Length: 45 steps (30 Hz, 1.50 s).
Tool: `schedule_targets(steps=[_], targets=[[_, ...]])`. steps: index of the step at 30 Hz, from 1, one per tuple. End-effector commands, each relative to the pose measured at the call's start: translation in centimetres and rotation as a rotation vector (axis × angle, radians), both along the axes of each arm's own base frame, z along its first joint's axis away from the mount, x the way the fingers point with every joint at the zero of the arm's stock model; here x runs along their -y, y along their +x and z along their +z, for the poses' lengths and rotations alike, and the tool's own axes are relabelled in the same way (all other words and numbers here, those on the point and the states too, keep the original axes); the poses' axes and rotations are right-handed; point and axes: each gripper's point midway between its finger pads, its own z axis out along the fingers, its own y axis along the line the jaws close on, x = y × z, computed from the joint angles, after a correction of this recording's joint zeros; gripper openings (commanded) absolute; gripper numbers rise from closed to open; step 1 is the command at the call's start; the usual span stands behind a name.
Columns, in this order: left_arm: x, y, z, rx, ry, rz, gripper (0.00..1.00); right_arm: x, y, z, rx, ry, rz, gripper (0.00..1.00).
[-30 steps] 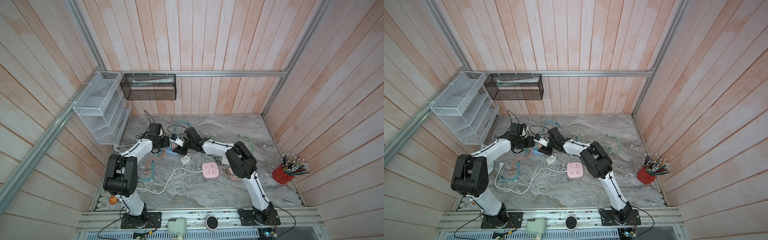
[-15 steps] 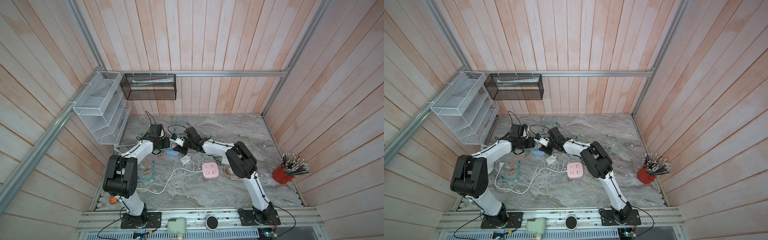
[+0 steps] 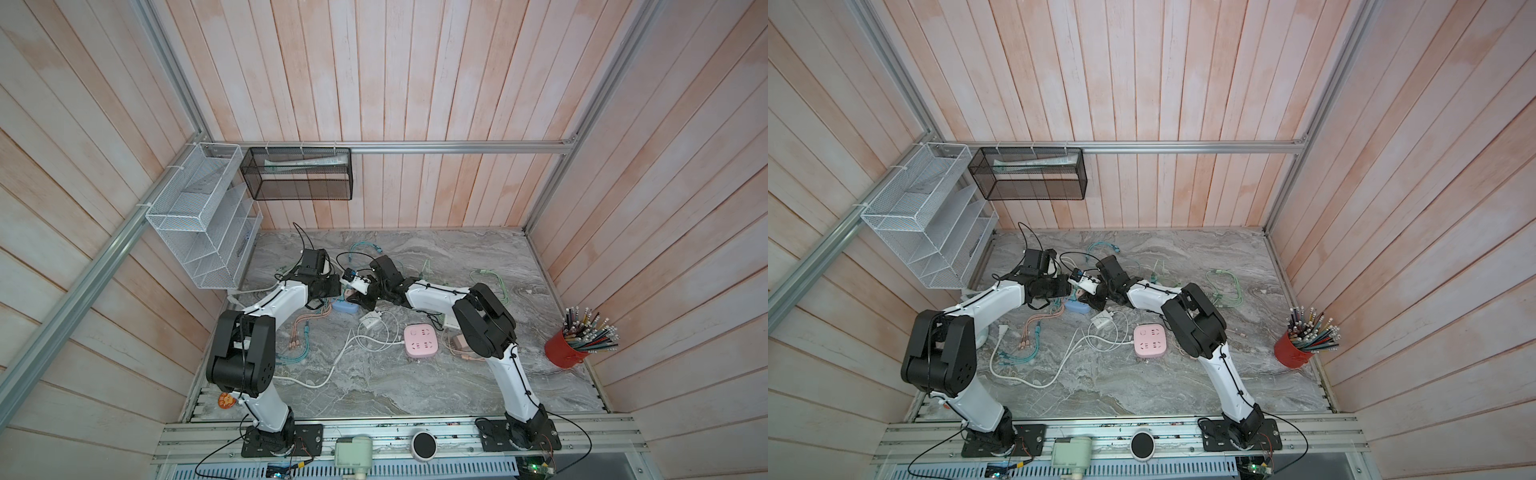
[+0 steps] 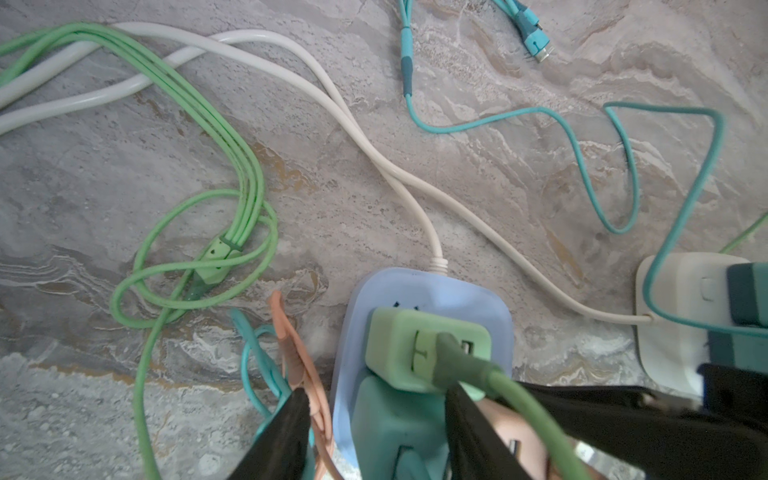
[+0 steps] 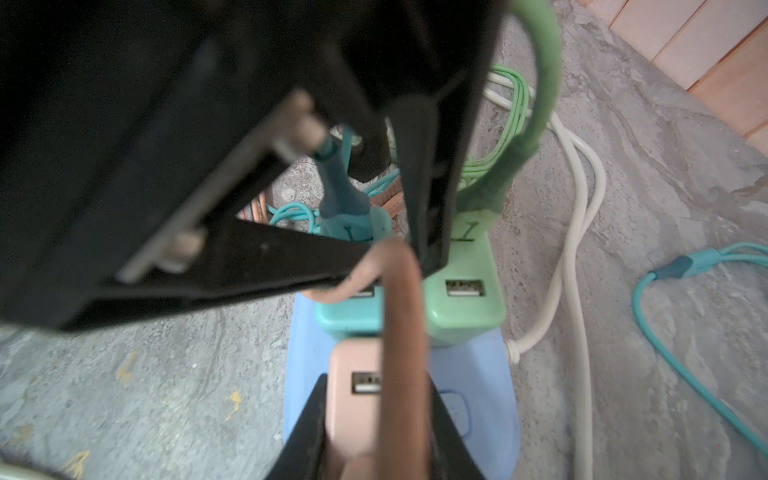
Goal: Pull the plug off the socket
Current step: 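Close the right gripper on the peach charger while the left holds the blue strip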
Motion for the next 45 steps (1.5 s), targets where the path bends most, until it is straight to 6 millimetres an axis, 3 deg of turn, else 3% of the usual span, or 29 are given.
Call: schedule_targets(steps=[1, 5, 19, 33, 45], targets=[[-0.6, -3.4, -3.9, -0.157, 0.062, 0.005, 0.54, 1.0, -0.6, -0.5, -0.026, -0.047, -0.021, 0.09], [-0.6, -3.7, -4.3, -0.171, 0.079, 0.009, 0.54, 1.0, -0.8, 0.3, -0.03, -0.035, -0.022, 0.0], [-0.8, -4.5, -5.2, -0.214, 0.118, 0.011, 0.54, 1.0, 0.3, 2.4, -0.05, 0.029, -0.041, 0.0], [-0.4, -4.6, -5.9, -0.244, 0.102, 0.003, 0.54, 1.3, -2.8, 1.8, 0.114, -0.031, -0.032, 0.0], [0.5, -4.3, -5.9, -0.247, 0.083, -0.018, 0.54, 0.1, -2.1, 1.9, 0.085, -0.047, -0.034, 0.0]])
